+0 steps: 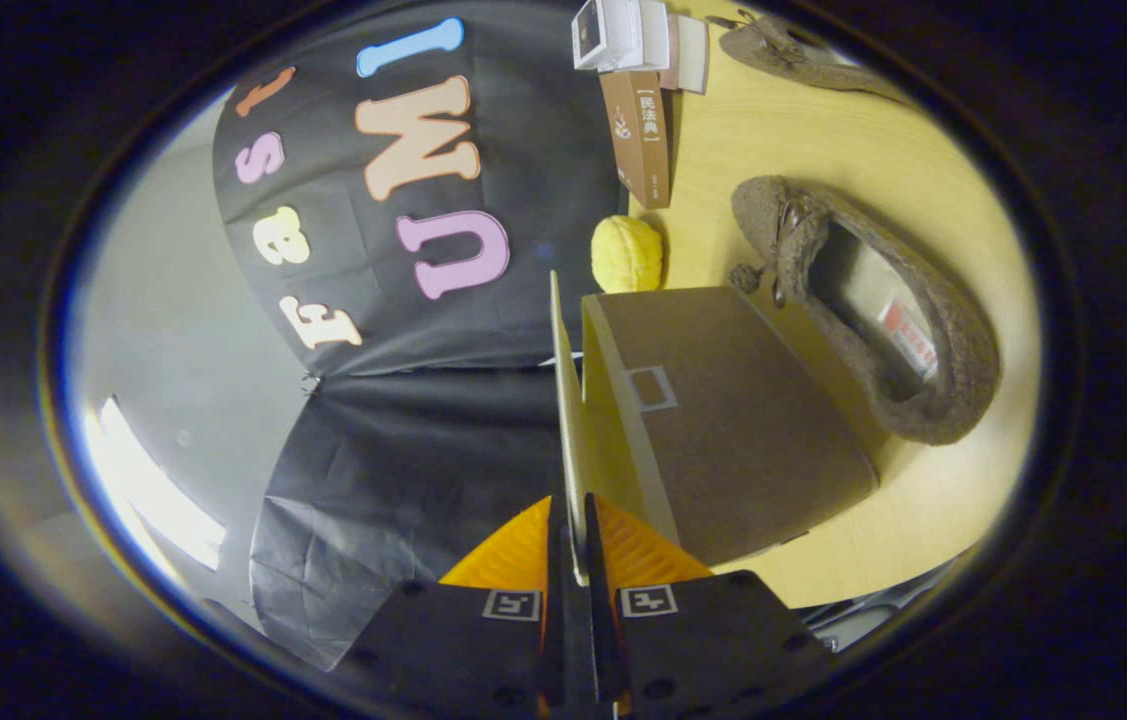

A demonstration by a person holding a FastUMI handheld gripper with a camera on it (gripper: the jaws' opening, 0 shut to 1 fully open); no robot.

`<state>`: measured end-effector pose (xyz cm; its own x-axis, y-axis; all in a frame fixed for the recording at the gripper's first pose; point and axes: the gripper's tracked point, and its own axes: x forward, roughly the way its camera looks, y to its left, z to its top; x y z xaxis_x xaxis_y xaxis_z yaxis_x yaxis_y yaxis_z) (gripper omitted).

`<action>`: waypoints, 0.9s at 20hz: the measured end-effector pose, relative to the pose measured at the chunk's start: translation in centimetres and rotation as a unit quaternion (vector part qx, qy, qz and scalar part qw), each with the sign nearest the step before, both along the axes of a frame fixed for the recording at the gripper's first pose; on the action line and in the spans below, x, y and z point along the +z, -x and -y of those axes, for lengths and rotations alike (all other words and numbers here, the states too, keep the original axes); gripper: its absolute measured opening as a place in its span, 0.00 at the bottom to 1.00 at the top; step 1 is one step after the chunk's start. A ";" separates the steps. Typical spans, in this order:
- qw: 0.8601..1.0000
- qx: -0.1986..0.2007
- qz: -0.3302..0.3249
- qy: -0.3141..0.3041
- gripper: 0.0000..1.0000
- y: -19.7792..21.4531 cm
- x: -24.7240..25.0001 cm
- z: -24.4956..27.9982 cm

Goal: Open the storage box then place both shoes into the box .Put the left shoe in first, then the right shoe, with the right side of both shoes facing outward in a uniform manner.

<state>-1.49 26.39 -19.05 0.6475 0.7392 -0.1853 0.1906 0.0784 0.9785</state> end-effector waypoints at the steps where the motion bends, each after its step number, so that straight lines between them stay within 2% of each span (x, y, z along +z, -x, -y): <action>1: 1.000 -0.007 -0.013 0.019 0.08 0.2 -0.6 1.6; 2: 1.000 -0.007 -0.012 0.024 0.05 -0.1 -0.7 1.3; 5: 0.998 -0.004 -0.002 0.055 0.06 0.0 0.1 0.7; 12: 0.984 0.031 0.120 0.130 0.05 -0.2 6.9 -1.9; 18: 0.968 0.075 0.191 0.144 0.06 -0.4 12.1 -7.2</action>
